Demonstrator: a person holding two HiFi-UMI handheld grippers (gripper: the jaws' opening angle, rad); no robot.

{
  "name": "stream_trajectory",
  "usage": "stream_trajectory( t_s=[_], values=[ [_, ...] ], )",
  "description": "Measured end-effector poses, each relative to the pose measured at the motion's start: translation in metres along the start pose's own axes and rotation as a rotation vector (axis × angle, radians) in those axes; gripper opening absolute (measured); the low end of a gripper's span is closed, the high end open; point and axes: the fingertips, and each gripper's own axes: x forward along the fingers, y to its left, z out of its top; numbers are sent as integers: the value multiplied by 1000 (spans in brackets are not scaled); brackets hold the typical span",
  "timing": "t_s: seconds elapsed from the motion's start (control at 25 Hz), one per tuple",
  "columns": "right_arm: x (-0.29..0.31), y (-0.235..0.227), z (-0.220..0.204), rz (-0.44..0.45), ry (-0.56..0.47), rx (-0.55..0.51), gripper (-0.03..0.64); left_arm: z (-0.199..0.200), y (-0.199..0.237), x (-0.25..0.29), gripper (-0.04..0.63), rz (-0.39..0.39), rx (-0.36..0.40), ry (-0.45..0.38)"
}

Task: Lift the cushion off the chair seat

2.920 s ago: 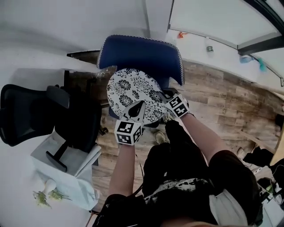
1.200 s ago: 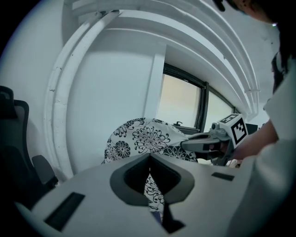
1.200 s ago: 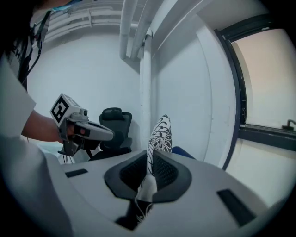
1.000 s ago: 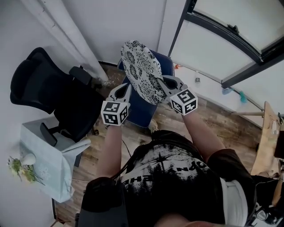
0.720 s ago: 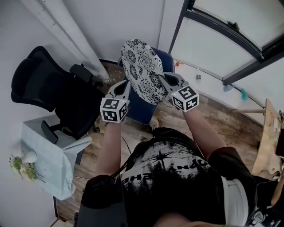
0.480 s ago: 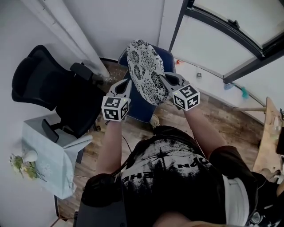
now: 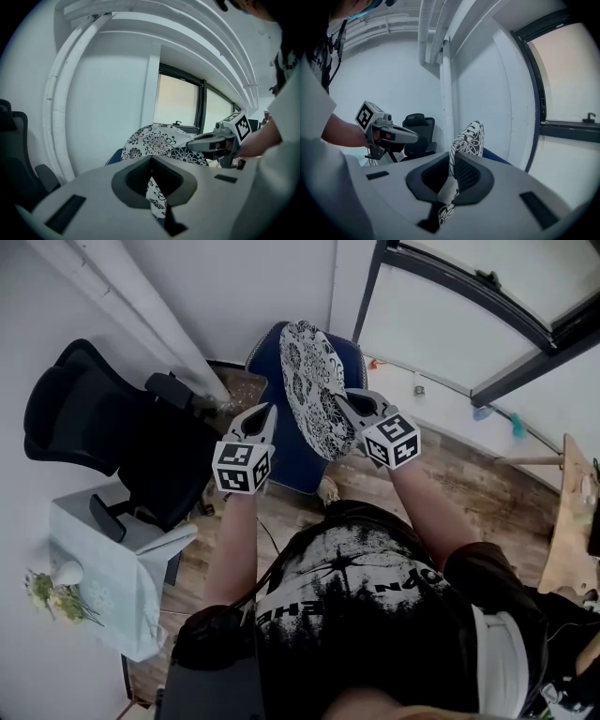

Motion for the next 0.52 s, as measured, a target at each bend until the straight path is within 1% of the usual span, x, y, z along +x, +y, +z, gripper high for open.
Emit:
stream_trajectory(
  t_s=[0.52],
  values=[
    [-2,3,0,6,-12,2,29,-4,-8,2,12,-16,6,16]
  ],
)
